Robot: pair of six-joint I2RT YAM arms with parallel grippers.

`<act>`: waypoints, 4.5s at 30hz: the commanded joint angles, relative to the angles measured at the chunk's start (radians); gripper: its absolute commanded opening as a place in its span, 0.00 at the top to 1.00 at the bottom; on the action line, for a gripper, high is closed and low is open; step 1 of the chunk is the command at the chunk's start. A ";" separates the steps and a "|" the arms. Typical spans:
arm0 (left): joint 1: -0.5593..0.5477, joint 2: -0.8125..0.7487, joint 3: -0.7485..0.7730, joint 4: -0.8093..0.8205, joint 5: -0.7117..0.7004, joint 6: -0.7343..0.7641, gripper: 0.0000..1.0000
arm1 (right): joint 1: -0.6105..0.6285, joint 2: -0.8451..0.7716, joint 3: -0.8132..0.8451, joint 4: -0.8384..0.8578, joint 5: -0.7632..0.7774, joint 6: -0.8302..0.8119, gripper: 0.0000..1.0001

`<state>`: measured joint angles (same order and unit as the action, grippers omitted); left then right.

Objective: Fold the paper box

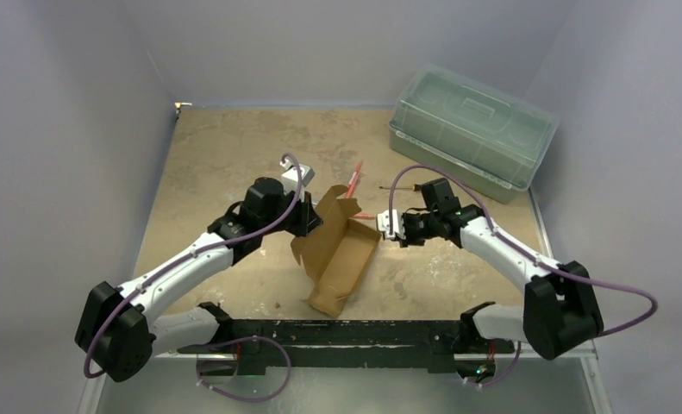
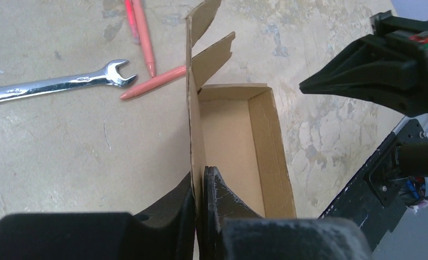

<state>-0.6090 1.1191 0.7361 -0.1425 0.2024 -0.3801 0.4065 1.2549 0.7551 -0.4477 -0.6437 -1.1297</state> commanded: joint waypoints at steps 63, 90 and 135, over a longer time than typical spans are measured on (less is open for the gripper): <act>0.003 0.223 0.220 0.010 0.085 0.170 1.00 | -0.054 -0.082 0.170 0.065 -0.069 0.526 0.05; 0.003 0.257 0.201 0.101 0.105 0.126 0.98 | 0.102 0.270 0.095 0.366 0.419 0.765 0.58; 0.005 -0.270 -0.510 0.706 -0.054 -0.306 0.51 | 0.047 0.201 0.079 0.360 0.455 1.158 1.00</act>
<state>-0.6033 0.7521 0.2375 0.2234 0.0460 -0.7856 0.4561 1.4612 0.8257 -0.0978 -0.1543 0.0044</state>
